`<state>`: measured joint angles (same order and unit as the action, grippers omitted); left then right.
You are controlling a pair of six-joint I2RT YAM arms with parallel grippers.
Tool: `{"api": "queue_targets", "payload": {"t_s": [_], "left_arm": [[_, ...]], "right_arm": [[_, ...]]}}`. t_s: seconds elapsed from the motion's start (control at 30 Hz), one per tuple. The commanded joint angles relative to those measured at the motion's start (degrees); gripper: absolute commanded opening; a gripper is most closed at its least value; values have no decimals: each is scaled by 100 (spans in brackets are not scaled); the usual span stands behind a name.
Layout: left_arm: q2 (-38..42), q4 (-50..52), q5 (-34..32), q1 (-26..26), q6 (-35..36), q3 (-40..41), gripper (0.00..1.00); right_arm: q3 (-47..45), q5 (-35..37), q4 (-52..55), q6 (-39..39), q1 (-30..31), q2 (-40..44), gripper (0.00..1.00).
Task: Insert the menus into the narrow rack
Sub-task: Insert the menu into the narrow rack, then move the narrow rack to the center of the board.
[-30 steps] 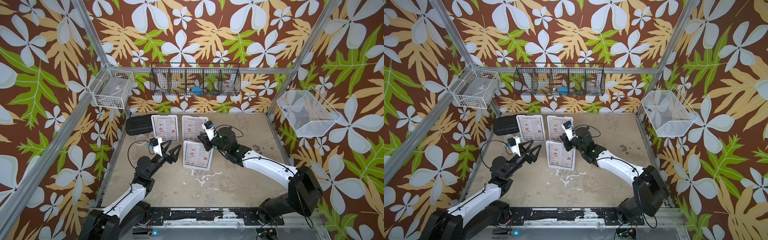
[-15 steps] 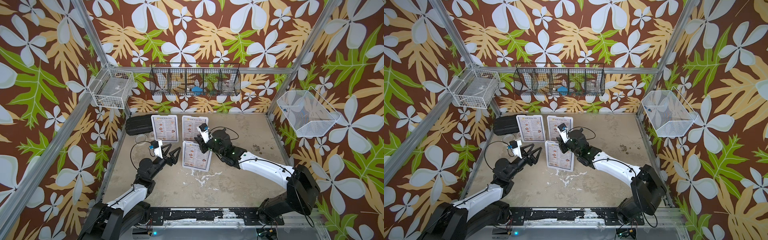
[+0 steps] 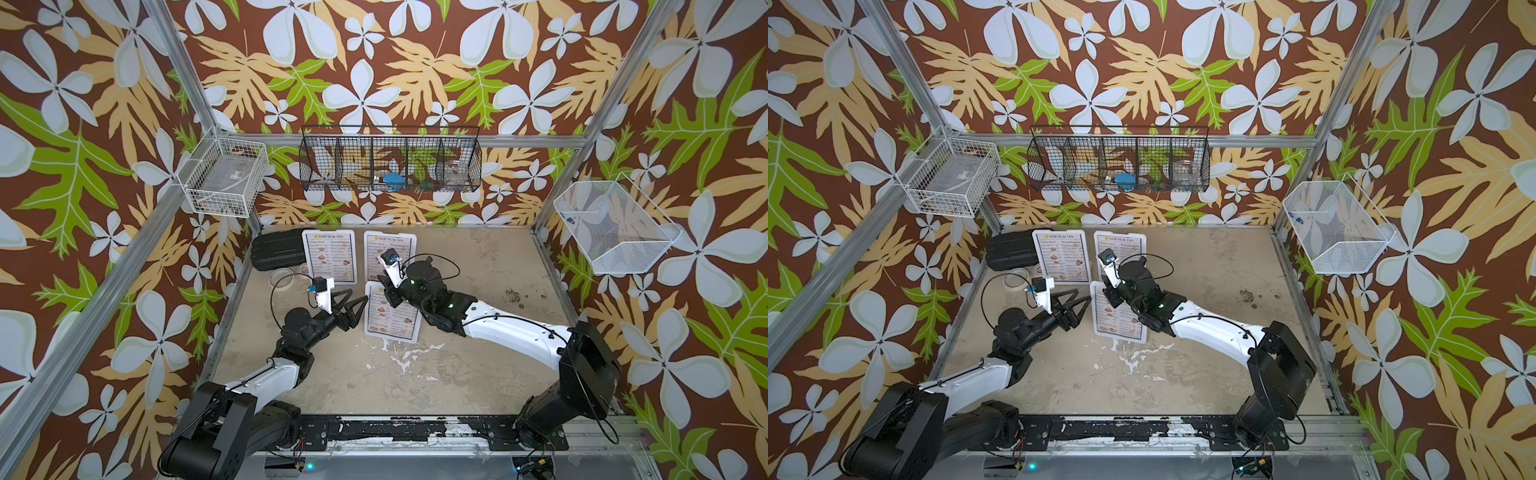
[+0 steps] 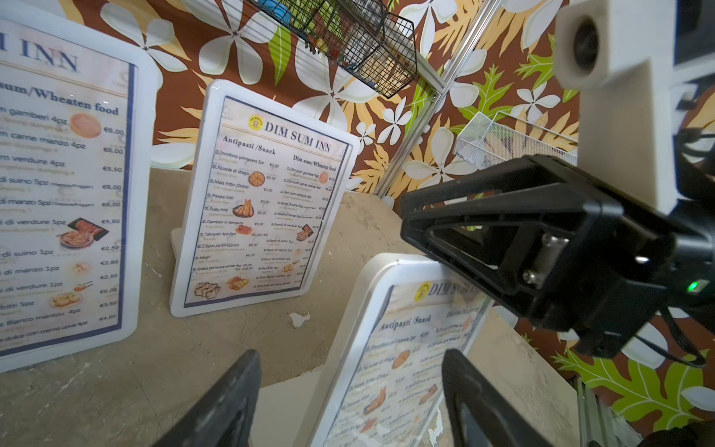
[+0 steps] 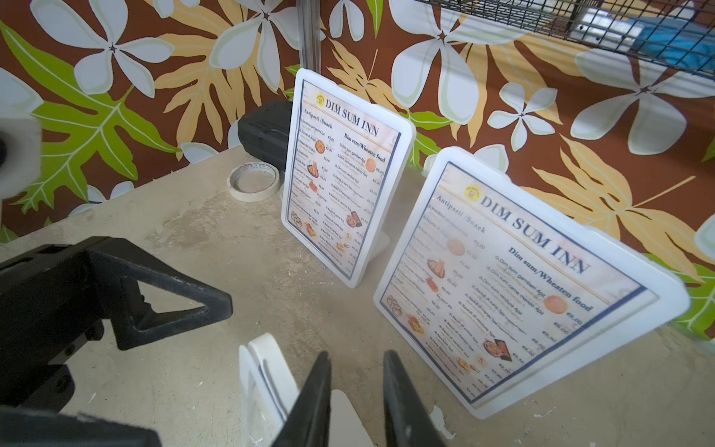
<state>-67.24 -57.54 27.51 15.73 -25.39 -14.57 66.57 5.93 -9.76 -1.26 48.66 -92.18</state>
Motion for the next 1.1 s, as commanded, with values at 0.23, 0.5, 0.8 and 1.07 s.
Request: {"api": "queue_targets", "payload": {"t_s": [0.23,0.5,0.8,1.07], "left_arm": [[-340,-142,288,101,201,-37,75],[-808,-349,362,229,245,-117,72],[-1268,-547,334,471,262,-189,68],[-1472,-587,285,720,273,-272,59]], "right_arm": [[-899,240,-189,-8,8,1276,41],[-3017,654,-936,-561,-15,2885,67],[-4636,796,-1744,-1061,-126,3972,89],[-4649,663,-2107,-1326,-127,3394,88]]}}
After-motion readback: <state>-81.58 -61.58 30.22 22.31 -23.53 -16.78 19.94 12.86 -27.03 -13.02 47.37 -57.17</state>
